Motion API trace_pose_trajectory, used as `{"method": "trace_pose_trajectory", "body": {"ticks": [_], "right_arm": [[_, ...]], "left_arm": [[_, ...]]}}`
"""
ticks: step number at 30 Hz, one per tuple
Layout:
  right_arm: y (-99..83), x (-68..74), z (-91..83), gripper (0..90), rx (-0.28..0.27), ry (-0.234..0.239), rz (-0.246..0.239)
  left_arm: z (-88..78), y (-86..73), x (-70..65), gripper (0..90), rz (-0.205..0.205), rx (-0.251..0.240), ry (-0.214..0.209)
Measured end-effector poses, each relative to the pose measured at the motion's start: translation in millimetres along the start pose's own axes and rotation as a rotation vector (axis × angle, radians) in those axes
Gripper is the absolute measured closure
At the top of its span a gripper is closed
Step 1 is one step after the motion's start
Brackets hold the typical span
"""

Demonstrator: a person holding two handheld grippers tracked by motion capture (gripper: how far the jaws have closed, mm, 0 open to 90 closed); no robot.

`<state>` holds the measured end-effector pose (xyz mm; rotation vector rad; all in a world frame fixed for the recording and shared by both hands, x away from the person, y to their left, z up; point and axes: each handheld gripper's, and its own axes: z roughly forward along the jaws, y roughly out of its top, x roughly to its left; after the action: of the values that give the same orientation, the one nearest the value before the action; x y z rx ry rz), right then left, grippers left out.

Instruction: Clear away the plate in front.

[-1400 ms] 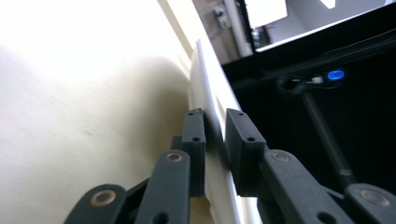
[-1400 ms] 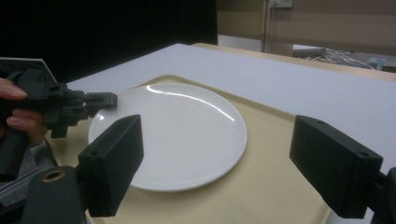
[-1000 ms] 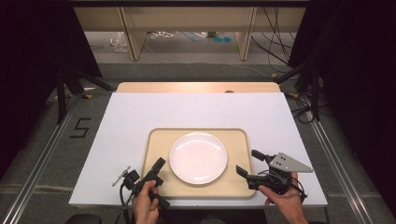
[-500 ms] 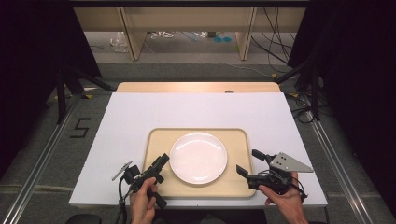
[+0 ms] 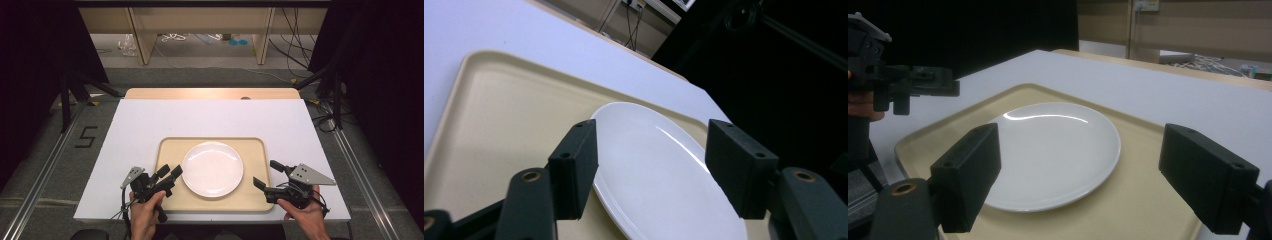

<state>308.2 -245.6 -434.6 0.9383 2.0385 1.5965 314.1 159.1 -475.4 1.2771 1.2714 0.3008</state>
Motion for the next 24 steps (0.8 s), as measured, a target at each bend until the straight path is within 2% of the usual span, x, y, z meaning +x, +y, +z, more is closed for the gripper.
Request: {"method": "trace_pose_trajectory", "body": {"ticks": [4, 6, 8, 9, 11, 14, 16, 17, 18, 19, 22, 24], "right_arm": [[0.2, 0.3, -0.7, 17.7, 0.006, -0.002, 0.001], [0.3, 0.7, -1.2, 17.6, 0.006, -0.009, 0.003], [0.4, 0.7, -1.5, 17.5, -0.001, -0.003, 0.000], [0.2, 0.4, -1.3, 17.4, -0.015, -0.001, -0.002], [0.7, 2.1, -3.5, 16.8, 0.004, -0.017, 0.015], [0.6, 2.0, -4.0, 16.3, -0.007, -0.007, 0.009], [0.2, 3.6, -5.7, 15.8, -0.002, -0.024, 0.009], [0.1, 4.6, -6.2, 15.7, -0.011, -0.009, 0.014], [-0.2, 5.1, -6.5, 15.6, -0.015, -0.037, 0.000], [-0.1, 6.3, -7.5, 15.6, -0.009, -0.032, 0.001], [-1.0, 8.0, -8.9, 15.5, -0.023, -0.032, -0.006], [-0.9, 8.6, -11.2, 15.5, -0.007, -0.035, -0.012]], "left_arm": [[-4.8, 4.7, 1.3, 29.0, 0.089, -0.030, -0.034], [-8.5, 7.7, 1.5, 26.6, 0.172, -0.038, -0.034], [-13.1, 11.0, 3.2, 24.9, 0.214, -0.051, -0.045], [-15.6, 12.4, 4.3, 23.0, 0.223, -0.064, -0.054], [-20.1, 15.1, 7.1, 21.6, 0.236, -0.079, -0.068], [-25.4, 17.7, 11.1, 20.7, 0.254, -0.095, -0.082], [-28.2, 18.6, 12.2, 18.2, 0.267, -0.108, -0.081], [-29.4, 19.0, 12.9, 17.3, 0.280, -0.105, -0.072], [-30.6, 19.2, 13.5, 16.2, 0.292, -0.104, -0.062], [-31.6, 19.4, 14.0, 15.4, 0.300, -0.105, -0.050], [-34.9, 20.9, 17.1, 15.5, 0.313, -0.106, -0.034], [-37.1, 21.1, 18.6, 15.5, 0.319, -0.103, -0.011]]}}
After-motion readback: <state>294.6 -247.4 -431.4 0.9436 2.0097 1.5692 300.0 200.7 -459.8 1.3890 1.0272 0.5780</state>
